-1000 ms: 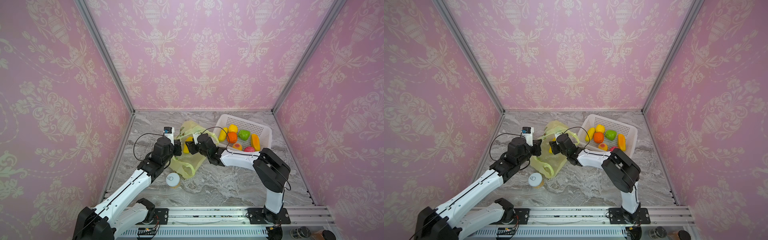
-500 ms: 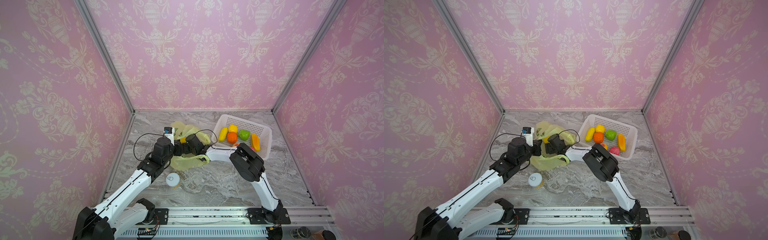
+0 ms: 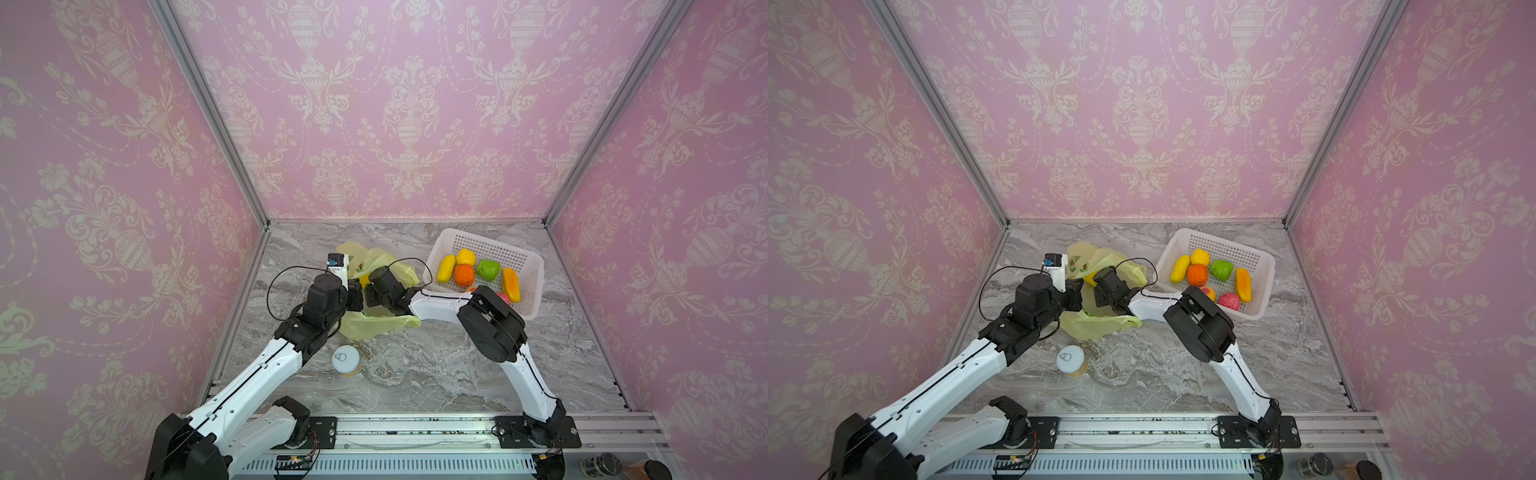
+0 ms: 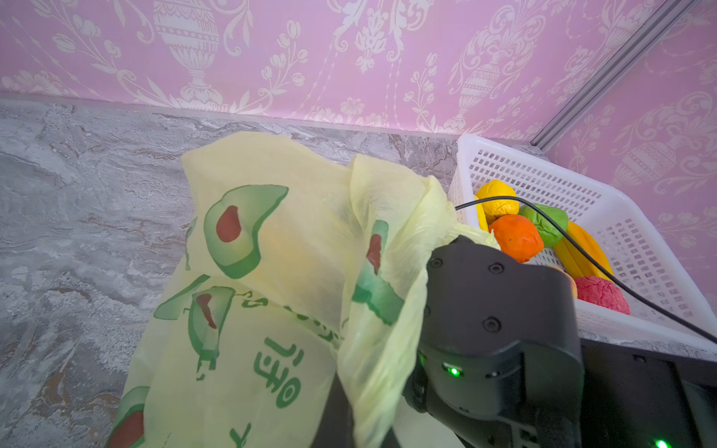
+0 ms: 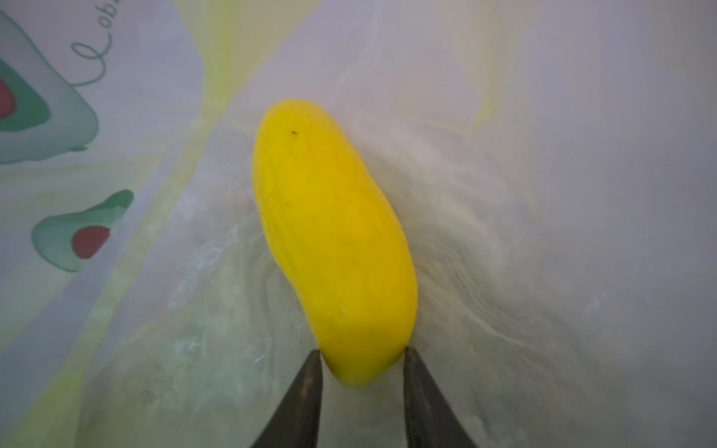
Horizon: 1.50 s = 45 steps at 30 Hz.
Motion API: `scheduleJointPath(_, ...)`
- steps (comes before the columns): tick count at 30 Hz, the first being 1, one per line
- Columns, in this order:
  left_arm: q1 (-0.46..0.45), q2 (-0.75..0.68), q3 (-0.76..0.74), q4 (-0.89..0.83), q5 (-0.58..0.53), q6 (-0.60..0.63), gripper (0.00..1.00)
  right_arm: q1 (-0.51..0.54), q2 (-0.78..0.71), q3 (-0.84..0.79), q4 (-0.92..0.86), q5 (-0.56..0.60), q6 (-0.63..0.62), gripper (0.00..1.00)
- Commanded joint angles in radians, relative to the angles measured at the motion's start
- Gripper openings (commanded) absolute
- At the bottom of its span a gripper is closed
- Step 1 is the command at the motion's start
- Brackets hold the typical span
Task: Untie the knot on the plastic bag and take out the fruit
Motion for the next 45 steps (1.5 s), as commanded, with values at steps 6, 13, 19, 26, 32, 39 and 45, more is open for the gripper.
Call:
scheduleJointPath(6, 0.001, 0.001, 0.041, -0.05, -0.089, 0.0, 0.0, 0.007, -0.295, -0.219, 0.08, 0.006, -0.039, 0.23)
scheduleJointPath(13, 0.005, 0.018, 0.054, -0.086, -0.151, -0.009, 0.0, 0.006, -0.526, -0.405, 0.135, -0.036, -0.064, 0.19)
scheduleJointPath(19, 0.011, 0.039, 0.06, -0.094, -0.162, -0.01, 0.0, 0.006, -0.665, -0.488, 0.145, -0.08, -0.078, 0.17)
scheduleJointPath(26, 0.013, 0.044, 0.054, -0.08, -0.147, -0.011, 0.0, 0.007, -0.707, -0.523, 0.144, -0.033, -0.111, 0.27)
scheduleJointPath(32, 0.013, 0.04, 0.054, -0.073, -0.127, -0.006, 0.0, 0.018, -0.531, -0.453, 0.18, -0.013, -0.038, 0.33)
scheduleJointPath(39, 0.013, 0.038, 0.052, -0.064, -0.112, -0.007, 0.0, 0.035, -0.317, -0.31, 0.151, 0.031, 0.032, 0.63)
scheduleJointPath(45, 0.015, 0.041, 0.054, -0.06, -0.087, -0.009, 0.0, 0.033, -0.199, -0.175, 0.035, 0.154, 0.016, 0.87)
